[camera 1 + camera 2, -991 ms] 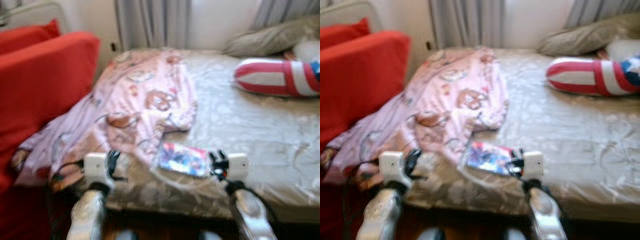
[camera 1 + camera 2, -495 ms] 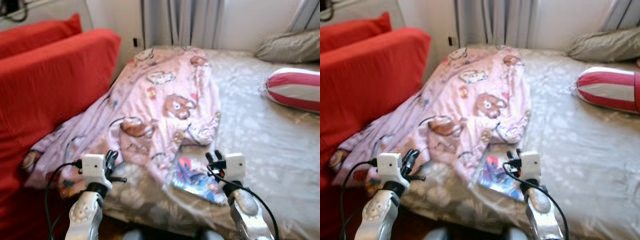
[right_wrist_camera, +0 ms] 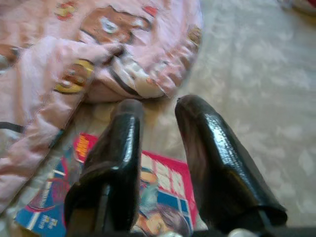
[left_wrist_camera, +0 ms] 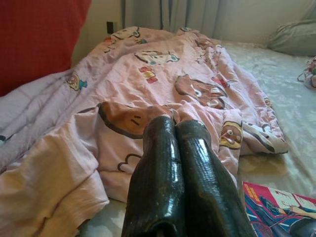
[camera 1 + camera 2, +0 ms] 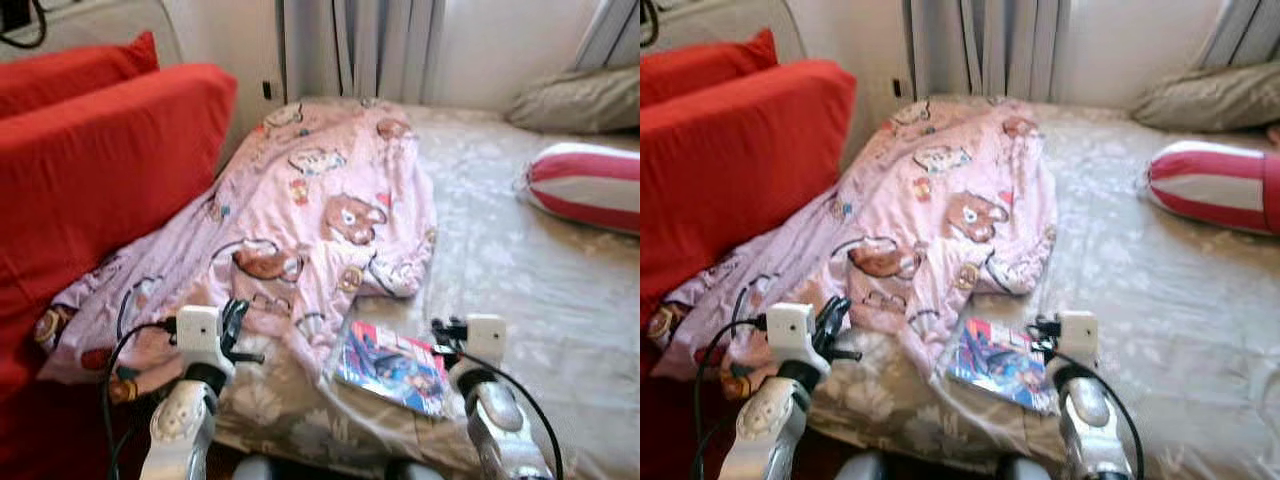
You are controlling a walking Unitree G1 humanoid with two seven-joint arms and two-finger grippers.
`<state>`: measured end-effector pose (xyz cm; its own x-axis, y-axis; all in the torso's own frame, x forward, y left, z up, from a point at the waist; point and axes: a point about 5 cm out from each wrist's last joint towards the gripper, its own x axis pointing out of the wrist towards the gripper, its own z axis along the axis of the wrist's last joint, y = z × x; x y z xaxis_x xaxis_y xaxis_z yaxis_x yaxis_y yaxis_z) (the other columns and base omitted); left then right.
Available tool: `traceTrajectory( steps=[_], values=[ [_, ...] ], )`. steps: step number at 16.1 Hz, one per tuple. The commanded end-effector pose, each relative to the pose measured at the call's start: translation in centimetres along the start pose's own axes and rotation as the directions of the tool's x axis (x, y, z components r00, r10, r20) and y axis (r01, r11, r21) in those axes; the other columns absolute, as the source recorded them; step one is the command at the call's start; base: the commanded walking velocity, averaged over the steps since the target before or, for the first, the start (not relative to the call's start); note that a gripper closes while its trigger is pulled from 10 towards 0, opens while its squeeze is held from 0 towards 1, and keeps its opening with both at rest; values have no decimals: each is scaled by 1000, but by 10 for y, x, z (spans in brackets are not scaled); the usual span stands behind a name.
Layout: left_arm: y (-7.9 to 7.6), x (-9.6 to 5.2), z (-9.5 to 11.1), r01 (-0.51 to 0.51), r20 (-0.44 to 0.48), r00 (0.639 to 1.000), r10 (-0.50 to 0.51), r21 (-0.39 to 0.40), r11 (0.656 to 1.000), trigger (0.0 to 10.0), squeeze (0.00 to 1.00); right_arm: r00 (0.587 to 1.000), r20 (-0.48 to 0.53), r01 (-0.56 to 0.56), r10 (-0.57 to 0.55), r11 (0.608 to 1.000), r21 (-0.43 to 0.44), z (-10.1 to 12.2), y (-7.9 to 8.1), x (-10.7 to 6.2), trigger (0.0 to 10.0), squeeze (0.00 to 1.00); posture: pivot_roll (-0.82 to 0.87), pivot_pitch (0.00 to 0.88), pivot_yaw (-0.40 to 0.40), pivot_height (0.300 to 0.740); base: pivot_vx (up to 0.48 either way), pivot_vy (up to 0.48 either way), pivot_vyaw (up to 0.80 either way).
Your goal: Clean up the room
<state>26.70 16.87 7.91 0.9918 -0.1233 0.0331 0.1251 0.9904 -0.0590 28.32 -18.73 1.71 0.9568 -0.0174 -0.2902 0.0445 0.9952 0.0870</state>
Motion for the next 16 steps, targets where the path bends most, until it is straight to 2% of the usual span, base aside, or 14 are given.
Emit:
traceTrajectory(
  steps=[1,4,6,10,11,12,16],
  values=[
    [-1,-1,-1,7,-10,1000,-7,-11,1000,10000,0,998,-43,43,-42,999,30,-6,-5,0,10000,1000,29,0,4,631,0,0,0],
    [-1,-2,-2,8,-15,1000,-9,-12,1000,10000,0,995,-58,83,-81,996,44,-8,-10,1,10000,1000,33,0,7,631,0,0,0],
    [-1,-2,-2,9,-17,1000,-9,-15,1000,10000,0,997,-42,71,-71,997,11,-6,-9,2,10000,1000,30,0,9,631,0,0,0],
    [-3,0,-3,15,-19,1000,-15,-18,1000,10000,0,996,-42,78,-78,997,2,-8,-10,1,10000,1000,28,0,9,631,0,0,0],
    [-3,0,-3,17,-19,1000,-17,-17,1000,10000,0,996,-43,76,-76,997,-4,-9,-10,1,10000,961,28,0,8,631,0,0,0],
    [-4,0,-3,17,-18,1000,-17,-18,1000,10000,0,996,-46,70,-71,997,-11,-9,-9,2,10000,0,28,0,8,631,0,0,0],
    [-3,0,-3,13,-18,1000,-13,-16,1000,10000,0,997,-51,54,-56,998,-24,-7,-6,5,10000,0,32,0,4,622,0,0,0]
  ],
)
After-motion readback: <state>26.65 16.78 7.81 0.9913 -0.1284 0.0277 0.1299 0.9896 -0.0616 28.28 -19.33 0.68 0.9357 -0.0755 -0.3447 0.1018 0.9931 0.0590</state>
